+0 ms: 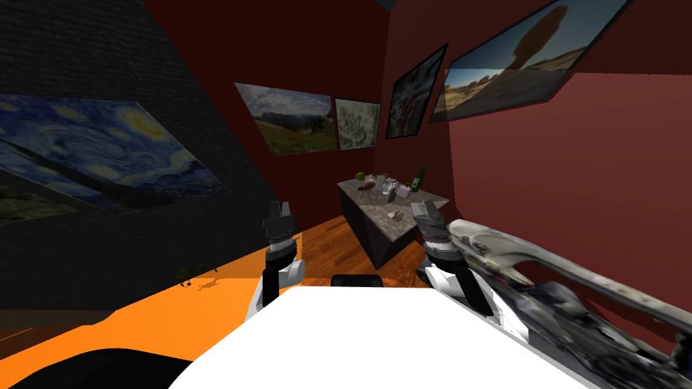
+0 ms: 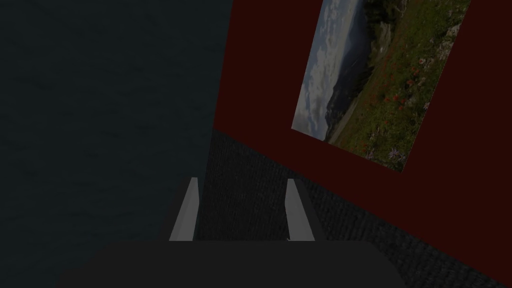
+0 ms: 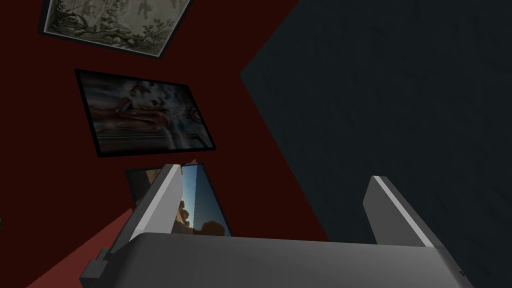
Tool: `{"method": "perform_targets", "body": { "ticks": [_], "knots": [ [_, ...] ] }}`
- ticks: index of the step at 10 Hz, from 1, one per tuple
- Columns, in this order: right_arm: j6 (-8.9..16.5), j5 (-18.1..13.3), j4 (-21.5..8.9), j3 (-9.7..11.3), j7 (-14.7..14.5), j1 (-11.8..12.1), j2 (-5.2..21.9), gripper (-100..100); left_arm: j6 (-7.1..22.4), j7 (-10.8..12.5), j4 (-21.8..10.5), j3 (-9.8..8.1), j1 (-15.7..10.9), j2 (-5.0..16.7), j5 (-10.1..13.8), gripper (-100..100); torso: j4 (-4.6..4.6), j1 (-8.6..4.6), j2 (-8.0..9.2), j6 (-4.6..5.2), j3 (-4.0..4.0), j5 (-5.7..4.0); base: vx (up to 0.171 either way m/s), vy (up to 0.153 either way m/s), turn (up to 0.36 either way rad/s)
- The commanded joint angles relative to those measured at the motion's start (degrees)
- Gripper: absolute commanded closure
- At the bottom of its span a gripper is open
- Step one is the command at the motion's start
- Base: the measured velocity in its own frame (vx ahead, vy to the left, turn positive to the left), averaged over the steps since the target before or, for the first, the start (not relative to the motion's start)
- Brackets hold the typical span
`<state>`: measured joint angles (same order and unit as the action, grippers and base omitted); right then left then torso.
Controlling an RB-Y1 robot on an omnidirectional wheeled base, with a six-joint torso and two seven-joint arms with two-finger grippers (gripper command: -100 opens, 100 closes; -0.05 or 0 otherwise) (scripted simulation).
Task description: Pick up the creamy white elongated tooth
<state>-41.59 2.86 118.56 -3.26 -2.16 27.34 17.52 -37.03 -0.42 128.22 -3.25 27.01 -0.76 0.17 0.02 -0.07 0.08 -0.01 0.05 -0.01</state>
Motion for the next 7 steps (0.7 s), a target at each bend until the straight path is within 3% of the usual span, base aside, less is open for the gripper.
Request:
{"method": "perform_targets", "body": {
  "ticks": [1, 4, 5, 6, 7],
  "knots": [
    [-0.5, -0.4, -1.0, -0.1, -0.4, 0.2, 1.9, -100, 0.0, 0.0, 0.0, 0.0, 0.0, 0.0, 0.0, 0, 0.0, 0.0, 0.0, 0.0, 0.0, 0.0, -0.019, -0.009, 0.054],
    [-2.0, -2.2, -5.5, -0.3, -1.9, -0.1, 6.9, -100, 0.0, 0.0, 0.0, 0.0, 0.0, 0.0, 0.0, 0, 0.0, 0.02, -0.03, 0.03, -0.01, 0.0, -0.021, -0.004, 0.11],
    [-2.0, -2.2, -5.5, -0.3, -1.9, -0.1, 7.7, -100, 0.0, 0.0, 0.0, 0.0, 0.0, 0.0, 0.0, 0, 0.0, 0.01, -0.02, 0.0, -0.01, 0.0, -0.018, -0.01, 0.071],
    [-2.7, -3.3, -7.9, -0.4, -2.7, -0.1, 9.8, -100, 0.0, 0.0, 0.0, 0.0, 0.0, 0.0, 0.0, 0, 0.0, 0.0, -0.02, 0.03, -0.01, 0.0, -0.022, -0.01, 0.132],
    [-2.7, -3.3, -7.9, -0.4, -2.7, -0.1, 10.6, -100, 0.0, 0.0, 0.0, 0.0, 0.0, 0.0, 0.0, 0, 0.0, -0.01, -0.02, 0.01, -0.01, 0.0, -0.02, -0.01, 0.076]
  ]
}}
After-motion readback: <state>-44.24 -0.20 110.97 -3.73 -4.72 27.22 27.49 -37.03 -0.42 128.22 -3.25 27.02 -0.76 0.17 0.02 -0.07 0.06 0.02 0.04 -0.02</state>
